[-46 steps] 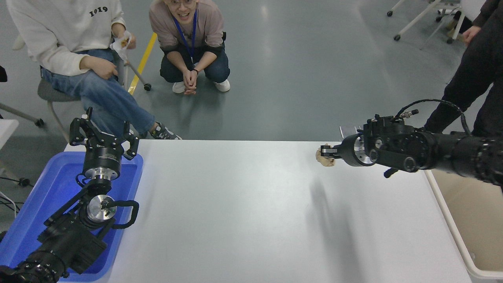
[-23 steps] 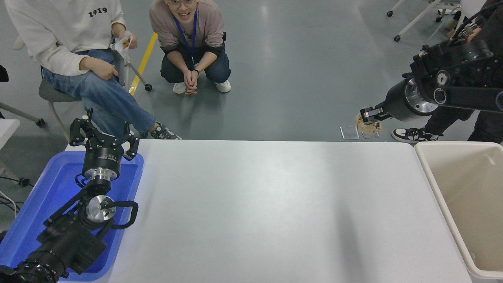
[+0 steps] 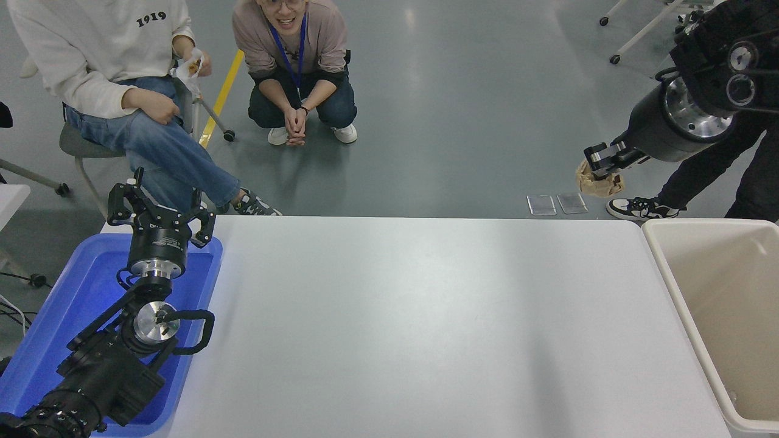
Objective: Pick up paper ball place in dustbin
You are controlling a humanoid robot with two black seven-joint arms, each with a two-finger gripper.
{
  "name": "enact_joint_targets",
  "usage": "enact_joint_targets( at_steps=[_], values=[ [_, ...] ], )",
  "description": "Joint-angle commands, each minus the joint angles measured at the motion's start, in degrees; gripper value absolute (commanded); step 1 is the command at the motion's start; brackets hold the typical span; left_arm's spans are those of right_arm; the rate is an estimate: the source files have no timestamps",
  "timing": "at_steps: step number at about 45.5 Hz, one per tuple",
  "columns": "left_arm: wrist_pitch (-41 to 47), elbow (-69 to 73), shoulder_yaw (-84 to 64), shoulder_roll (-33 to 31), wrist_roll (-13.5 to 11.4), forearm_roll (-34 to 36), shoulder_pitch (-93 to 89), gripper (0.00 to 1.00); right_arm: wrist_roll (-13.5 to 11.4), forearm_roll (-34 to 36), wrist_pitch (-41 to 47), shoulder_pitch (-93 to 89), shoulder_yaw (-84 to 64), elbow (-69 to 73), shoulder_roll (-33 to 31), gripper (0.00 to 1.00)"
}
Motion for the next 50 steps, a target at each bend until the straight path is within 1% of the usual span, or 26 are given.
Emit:
enact_joint_targets(
  at_steps=[1,7,11,19,24,29,31,38,50],
  values=[
    [0.0,0.0,0.0,0.0,0.0,0.0,0.0,0.99,-0.2,-5.6,0.2,-1.2,-3.1,-1.5,-7.8,0.00],
    [0.0,0.0,0.0,0.0,0.0,0.0,0.0,0.99,-0.1,-10.5,0.1,-6.1,-2.6,-7.1,-15.3,0.00],
    [0.0,0.0,0.0,0.0,0.0,0.0,0.0,0.99,0.2,-12.5,0.0,-10.6,-2.3,-12.8,-18.6,0.00],
    [0.0,0.0,0.0,0.0,0.0,0.0,0.0,0.99,0.6,-13.0,-0.2,-21.8,1.8,-24.5,-23.9,0.00],
    [0.0,0.0,0.0,-0.1,0.0,0.0,0.0,0.99,1.8,-13.0,-1.0,-31.5,7.6,-32.2,-25.7,0.00],
    [0.0,0.0,0.0,-0.1,0.0,0.0,0.0,0.99,3.5,-12.9,-3.4,-43.2,14.5,-39.6,-25.9,0.00],
    [0.0,0.0,0.0,-0.1,0.0,0.0,0.0,0.99,3.8,-12.9,-5.1,-47.4,17.2,-41.4,-25.9,0.00],
    [0.0,0.0,0.1,-0.1,0.0,0.0,0.0,0.99,3.8,-12.2,-13.5,-61.3,25.3,-44.7,-24.6,0.00],
    [0.0,0.0,0.0,-0.1,0.0,0.0,0.0,0.99,3.8,-11.9,-20.9,-75.9,38.0,-52.5,-17.4,0.00]
  ],
)
